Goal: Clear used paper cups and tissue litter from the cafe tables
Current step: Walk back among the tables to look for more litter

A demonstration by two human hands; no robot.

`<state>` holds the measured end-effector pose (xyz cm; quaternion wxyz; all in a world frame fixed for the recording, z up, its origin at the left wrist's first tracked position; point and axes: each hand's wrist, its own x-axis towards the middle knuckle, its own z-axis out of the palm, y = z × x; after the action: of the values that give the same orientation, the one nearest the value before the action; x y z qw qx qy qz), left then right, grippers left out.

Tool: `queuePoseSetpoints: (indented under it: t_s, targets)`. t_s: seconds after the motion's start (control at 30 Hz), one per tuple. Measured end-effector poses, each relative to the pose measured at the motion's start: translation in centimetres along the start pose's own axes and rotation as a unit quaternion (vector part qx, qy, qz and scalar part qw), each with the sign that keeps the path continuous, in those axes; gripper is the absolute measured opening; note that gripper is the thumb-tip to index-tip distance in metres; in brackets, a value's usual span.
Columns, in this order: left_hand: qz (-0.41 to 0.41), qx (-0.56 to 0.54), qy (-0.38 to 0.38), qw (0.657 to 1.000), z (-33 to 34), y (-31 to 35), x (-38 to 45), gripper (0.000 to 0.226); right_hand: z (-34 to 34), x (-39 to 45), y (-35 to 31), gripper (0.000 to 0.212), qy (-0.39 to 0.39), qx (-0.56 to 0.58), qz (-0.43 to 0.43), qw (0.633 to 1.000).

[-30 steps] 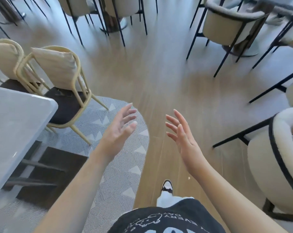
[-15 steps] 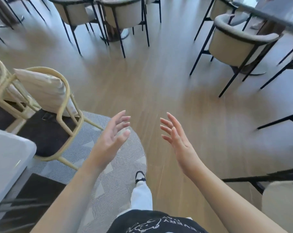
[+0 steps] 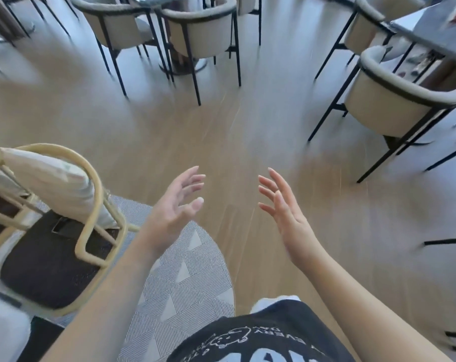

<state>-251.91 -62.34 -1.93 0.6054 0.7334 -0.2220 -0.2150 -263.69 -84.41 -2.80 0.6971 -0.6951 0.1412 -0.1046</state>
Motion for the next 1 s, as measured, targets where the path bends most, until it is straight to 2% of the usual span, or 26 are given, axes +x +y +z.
queuePoseSetpoints:
  t_s: [0.2,0.37,0.6,1.0]
  targets:
    - [-0.024,-0.008,0.008,1.000,0.4,0.0,10.6,0.066,-3.1,11.0,0.2,0.056,-0.005,0.008,0.005,1.000]
    - [-0.036,-0.017,0.027,0.999,2.1,0.3,21.2,0.068,-6.6,20.9,0.4,0.050,-0.047,-0.003,0.011,0.999]
    - [-0.030,-0.004,0.025,0.999,3.7,2.9,33.7,0.069,-11.5,33.0,-1.2,0.048,-0.053,0.007,0.012,0.999]
    - [-0.049,-0.015,0.067,0.996,-1.2,0.8,54.4,0.069,-12.3,53.4,-0.9,0.049,-0.049,0.006,0.012,0.999]
